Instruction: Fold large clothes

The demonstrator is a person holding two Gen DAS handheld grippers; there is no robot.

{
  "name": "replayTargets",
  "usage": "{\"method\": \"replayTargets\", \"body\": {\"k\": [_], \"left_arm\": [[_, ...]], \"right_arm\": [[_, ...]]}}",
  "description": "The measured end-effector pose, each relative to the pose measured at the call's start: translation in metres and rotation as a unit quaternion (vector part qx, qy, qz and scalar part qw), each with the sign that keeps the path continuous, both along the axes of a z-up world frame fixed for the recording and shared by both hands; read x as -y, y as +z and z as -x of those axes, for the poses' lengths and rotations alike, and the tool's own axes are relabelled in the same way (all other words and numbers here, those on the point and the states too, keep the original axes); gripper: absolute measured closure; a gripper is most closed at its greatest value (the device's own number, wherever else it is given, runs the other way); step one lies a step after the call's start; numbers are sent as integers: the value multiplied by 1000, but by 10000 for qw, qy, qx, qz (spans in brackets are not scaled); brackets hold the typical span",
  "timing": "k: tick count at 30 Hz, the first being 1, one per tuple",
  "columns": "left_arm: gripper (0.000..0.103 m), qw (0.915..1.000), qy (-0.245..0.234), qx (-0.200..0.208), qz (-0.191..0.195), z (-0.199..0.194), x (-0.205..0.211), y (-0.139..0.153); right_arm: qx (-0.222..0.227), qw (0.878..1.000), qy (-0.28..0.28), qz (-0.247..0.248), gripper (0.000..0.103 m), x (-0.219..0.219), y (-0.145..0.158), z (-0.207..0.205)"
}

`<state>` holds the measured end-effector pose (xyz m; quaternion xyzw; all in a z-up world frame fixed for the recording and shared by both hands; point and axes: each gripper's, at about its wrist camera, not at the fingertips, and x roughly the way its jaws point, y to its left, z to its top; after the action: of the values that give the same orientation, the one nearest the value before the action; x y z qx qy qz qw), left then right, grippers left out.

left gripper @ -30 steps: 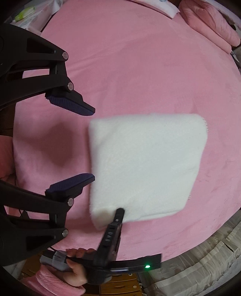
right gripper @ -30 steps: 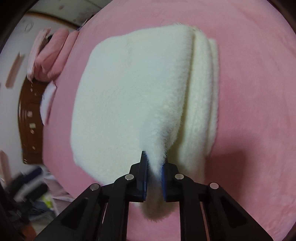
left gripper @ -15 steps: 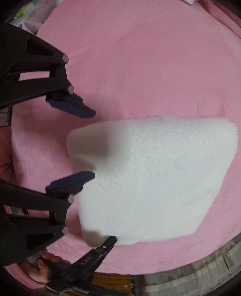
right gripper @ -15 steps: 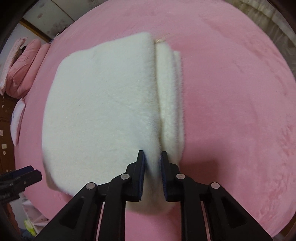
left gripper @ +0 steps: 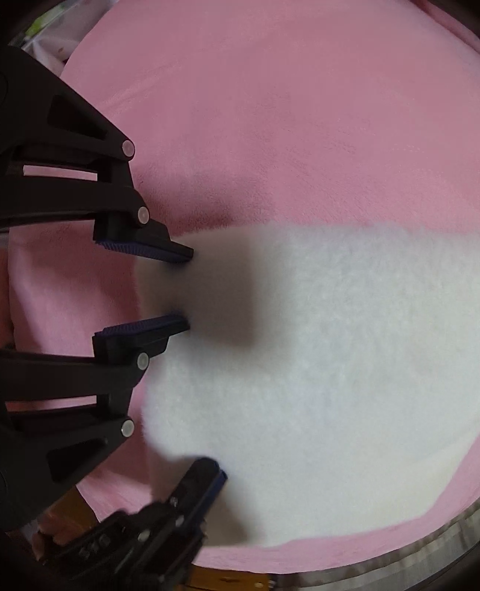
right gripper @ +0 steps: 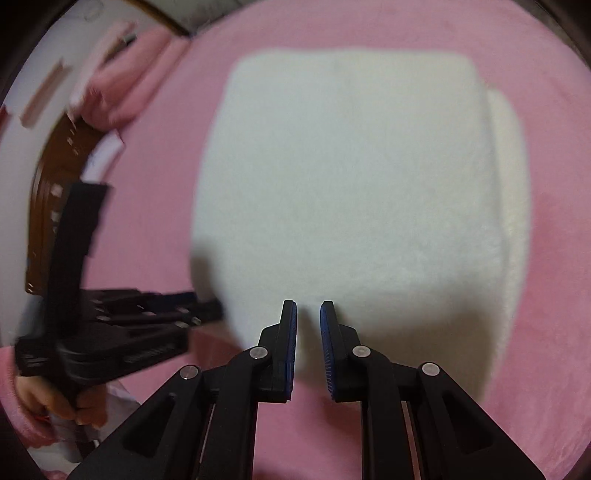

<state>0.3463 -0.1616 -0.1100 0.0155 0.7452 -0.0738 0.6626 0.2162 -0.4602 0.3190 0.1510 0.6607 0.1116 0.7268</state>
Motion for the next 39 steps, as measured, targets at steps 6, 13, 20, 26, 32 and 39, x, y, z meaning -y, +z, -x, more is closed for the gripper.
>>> {"method": "replayTargets", "body": {"k": [6,13,20,26,32,39], "left_arm": [[75,9995,-223,-11,222,-3,-13,7],[87,9957,-470,744,288,6,-19,52],[89,9891,-519,1175,718,-30,-20,75],[92,9899,-46,1182,776,-81,-26,51],[92,9887,280,1210,835,-140,-28,36],[92,9915,279,1236,308,-189,-20,7]], "right_arm": [[-98,9985,-409,350,103,25,2,20],[-27,9888,-1090,1021,103,54,39,62],[365,9942,-910,-436,103,6,66,18],[137,9897,-1116,-887,103,-20,45,-20],[350,9731,-1842,-1336,103,-12,49,-64],[621,9852,-1373,-818,103,-19,46,-119]]}}
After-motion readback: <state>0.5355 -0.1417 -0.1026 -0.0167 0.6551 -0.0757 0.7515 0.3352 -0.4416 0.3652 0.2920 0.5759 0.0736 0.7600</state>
